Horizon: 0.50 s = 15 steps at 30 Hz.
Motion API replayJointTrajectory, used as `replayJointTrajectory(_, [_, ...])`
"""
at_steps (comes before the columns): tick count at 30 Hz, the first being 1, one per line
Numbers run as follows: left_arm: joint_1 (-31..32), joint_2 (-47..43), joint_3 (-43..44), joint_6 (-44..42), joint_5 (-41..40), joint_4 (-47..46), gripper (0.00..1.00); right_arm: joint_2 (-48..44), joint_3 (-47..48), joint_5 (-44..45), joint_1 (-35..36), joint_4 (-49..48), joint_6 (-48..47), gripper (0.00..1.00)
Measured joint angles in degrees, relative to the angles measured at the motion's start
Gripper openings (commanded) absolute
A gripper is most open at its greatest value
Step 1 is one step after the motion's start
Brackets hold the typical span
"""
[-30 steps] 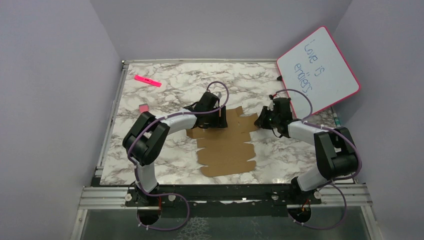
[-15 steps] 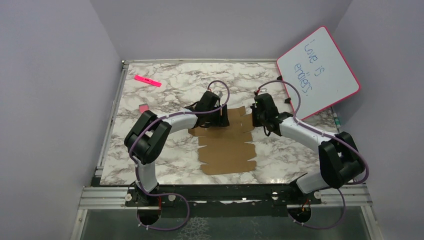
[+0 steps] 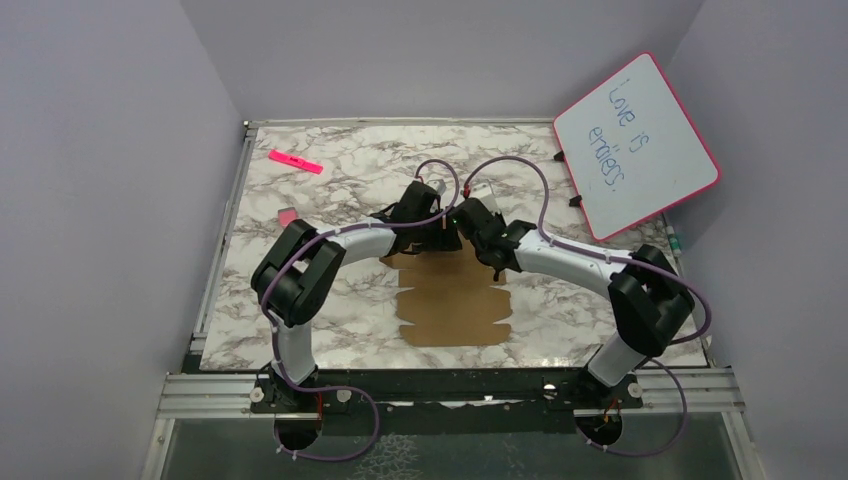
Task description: Fold the paper box
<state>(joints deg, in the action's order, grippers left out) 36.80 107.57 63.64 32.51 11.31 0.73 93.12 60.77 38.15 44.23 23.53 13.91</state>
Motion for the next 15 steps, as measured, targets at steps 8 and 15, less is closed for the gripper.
replayJointTrajectory(8, [-0.07,0.17,-0.04,0.94,0.33,-0.76,0.69,1.70,1.88,1.86,2.23,1.36,0.20,0.29])
replayJointTrajectory(15, [-1.18,-0.28,-0.22,0.94,0.52,-0.22,0.74,-0.98,-0.46,1.86,2.23,0.24,-0.02,0.44])
